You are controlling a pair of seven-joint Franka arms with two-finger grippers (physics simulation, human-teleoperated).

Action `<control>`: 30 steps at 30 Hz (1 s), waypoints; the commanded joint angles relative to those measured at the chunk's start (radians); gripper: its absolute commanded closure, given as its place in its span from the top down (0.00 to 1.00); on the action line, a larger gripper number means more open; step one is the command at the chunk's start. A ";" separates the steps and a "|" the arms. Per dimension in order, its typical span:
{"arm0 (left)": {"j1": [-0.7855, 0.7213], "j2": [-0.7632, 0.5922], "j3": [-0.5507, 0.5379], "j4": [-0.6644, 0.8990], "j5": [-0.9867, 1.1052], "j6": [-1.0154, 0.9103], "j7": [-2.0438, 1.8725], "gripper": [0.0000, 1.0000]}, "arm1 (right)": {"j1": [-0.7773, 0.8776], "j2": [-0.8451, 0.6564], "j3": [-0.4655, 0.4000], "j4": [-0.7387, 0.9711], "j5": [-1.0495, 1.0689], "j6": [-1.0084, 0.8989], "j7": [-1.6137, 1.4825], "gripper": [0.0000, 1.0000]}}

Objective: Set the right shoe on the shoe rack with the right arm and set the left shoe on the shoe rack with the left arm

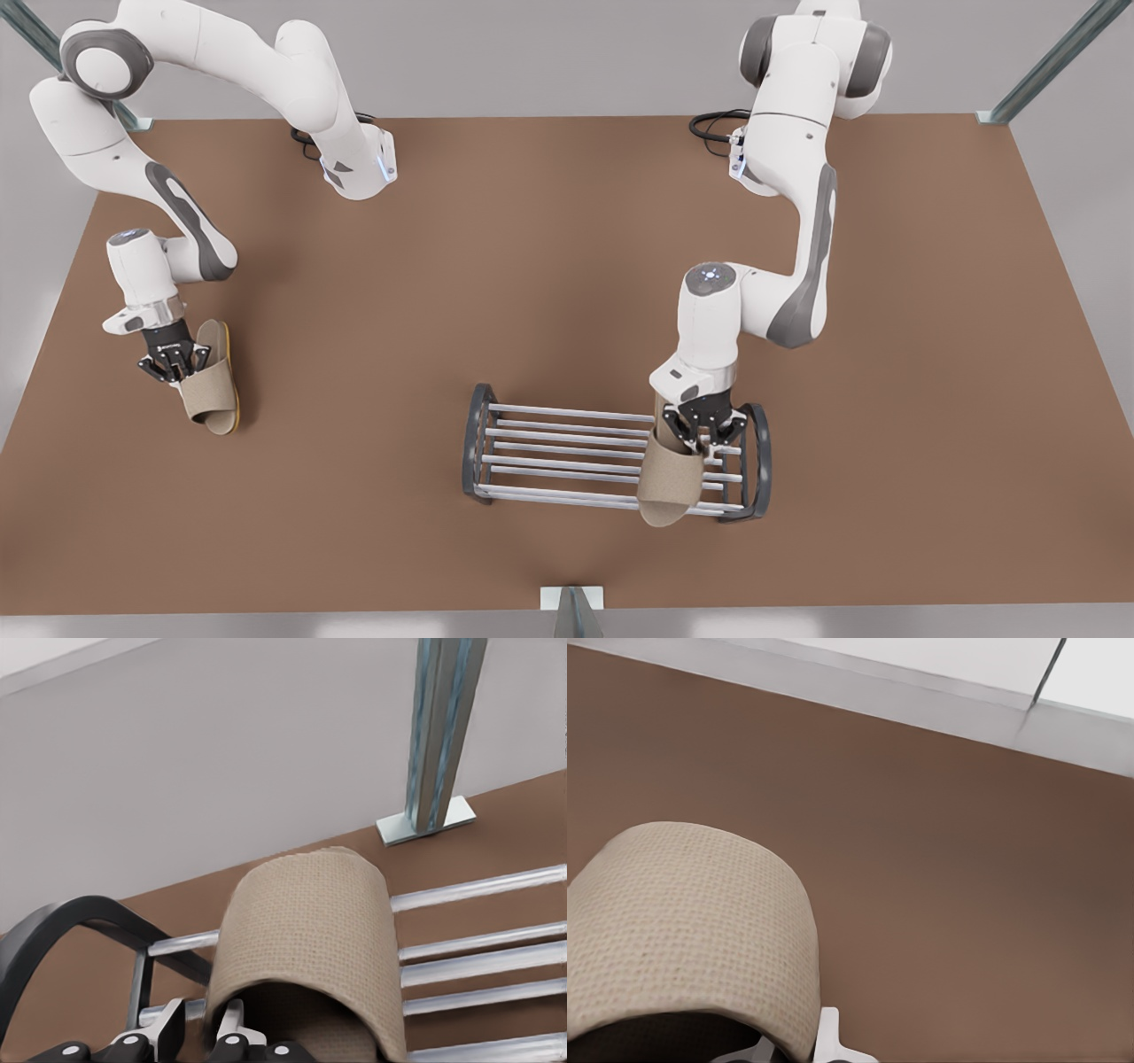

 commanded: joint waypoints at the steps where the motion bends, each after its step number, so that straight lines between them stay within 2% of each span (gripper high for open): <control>1: -0.006 -0.009 0.001 -0.011 0.002 0.004 -0.088 1.00 | 0.004 -0.006 0.001 0.000 0.001 -0.002 0.124 0.21; 3: -0.007 -0.011 0.002 -0.012 0.002 0.003 -0.091 1.00 | 0.011 -0.010 0.011 0.001 0.001 -0.004 0.155 0.21; 8: -0.010 -0.069 0.002 -0.054 0.038 -0.009 -0.091 1.00 | -0.002 -0.093 0.115 0.020 0.003 -0.151 0.291 0.21; 12: -0.015 -0.207 -0.001 -0.051 0.100 -0.207 -0.077 1.00 | -0.005 -0.162 0.167 0.024 0.004 -0.229 0.423 0.21; 15: 0.003 -0.391 -0.009 -0.022 0.074 -0.526 0.004 1.00 | 0.012 -0.171 0.267 0.096 0.009 -0.410 0.501 0.21; 16: 0.013 -0.405 -0.006 0.058 0.009 -0.640 0.065 1.00 | 0.012 -0.170 0.310 0.124 0.012 -0.481 0.524 0.21; 17: 0.066 -0.397 0.001 0.198 -0.136 -0.795 0.197 1.00 | 0.013 -0.164 0.343 0.153 0.013 -0.544 0.526 0.21; 19: 0.120 -0.399 -0.001 0.209 -0.215 -0.902 0.223 1.00 | 0.042 -0.164 0.395 0.208 0.040 -0.650 0.544 0.21; 23: 0.195 -0.396 -0.001 0.182 -0.255 -0.976 0.316 1.00 | 0.120 -0.162 0.477 0.337 0.089 -0.880 0.544 0.21; 30: 0.206 -0.408 -0.002 0.184 -0.252 -1.048 0.320 1.00 | 0.240 -0.170 0.547 0.435 0.129 -1.067 0.630 0.21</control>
